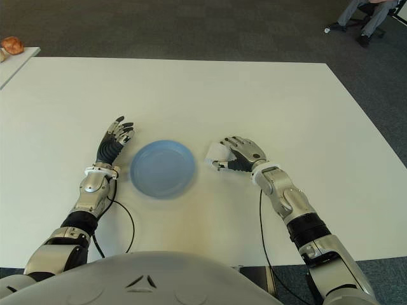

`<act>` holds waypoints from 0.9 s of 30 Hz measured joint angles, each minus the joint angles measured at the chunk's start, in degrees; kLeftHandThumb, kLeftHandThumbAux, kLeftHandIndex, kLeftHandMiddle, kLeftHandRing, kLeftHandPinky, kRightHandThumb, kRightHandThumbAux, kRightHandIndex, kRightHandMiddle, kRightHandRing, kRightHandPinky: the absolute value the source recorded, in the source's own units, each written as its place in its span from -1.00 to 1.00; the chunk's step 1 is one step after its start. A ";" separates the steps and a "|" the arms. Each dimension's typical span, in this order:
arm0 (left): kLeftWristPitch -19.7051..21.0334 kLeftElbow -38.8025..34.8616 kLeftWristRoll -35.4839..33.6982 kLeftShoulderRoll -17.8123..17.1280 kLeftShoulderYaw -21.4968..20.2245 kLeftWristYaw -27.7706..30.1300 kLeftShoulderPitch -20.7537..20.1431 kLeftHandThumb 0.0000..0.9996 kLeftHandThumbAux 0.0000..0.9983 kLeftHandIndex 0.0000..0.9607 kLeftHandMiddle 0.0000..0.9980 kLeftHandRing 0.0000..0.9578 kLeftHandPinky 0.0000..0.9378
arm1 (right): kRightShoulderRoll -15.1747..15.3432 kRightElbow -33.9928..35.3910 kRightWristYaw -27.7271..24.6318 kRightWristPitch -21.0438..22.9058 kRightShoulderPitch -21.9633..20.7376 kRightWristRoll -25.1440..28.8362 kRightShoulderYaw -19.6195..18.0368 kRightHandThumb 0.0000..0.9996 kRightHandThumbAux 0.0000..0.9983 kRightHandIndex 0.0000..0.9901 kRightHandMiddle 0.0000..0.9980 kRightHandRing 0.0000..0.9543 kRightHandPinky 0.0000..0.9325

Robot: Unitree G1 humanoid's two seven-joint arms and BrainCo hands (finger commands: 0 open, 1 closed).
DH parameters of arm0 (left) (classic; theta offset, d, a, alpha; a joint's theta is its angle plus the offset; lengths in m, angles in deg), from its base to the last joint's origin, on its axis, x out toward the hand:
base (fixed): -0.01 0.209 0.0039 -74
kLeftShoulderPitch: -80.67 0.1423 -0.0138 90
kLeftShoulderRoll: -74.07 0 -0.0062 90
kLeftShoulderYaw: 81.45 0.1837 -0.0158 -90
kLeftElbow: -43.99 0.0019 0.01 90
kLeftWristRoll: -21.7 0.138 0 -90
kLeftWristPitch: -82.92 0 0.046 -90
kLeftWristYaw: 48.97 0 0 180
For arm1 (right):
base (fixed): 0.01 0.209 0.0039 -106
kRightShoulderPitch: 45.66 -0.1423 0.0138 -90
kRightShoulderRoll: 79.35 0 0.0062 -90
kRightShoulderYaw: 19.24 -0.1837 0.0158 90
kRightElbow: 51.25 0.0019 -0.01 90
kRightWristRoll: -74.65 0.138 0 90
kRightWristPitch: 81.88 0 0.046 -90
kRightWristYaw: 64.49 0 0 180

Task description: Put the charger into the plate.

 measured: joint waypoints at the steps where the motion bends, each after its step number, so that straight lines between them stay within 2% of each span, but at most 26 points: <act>1: -0.03 0.00 0.00 0.00 0.00 0.00 0.01 -1.00 0.07 -0.84 -0.56 -0.57 -0.60 | -0.01 -0.11 0.19 0.00 -0.02 -0.09 0.09 -0.35 -0.80 -1.00 -1.00 -1.00 -1.00; 27: -0.20 -1.19 0.04 0.10 0.11 0.27 0.86 -1.00 0.07 -0.82 -0.56 -0.56 -0.57 | -0.14 -0.52 2.89 0.26 -0.25 -2.82 1.44 -0.33 -0.82 -1.00 -1.00 -1.00 -1.00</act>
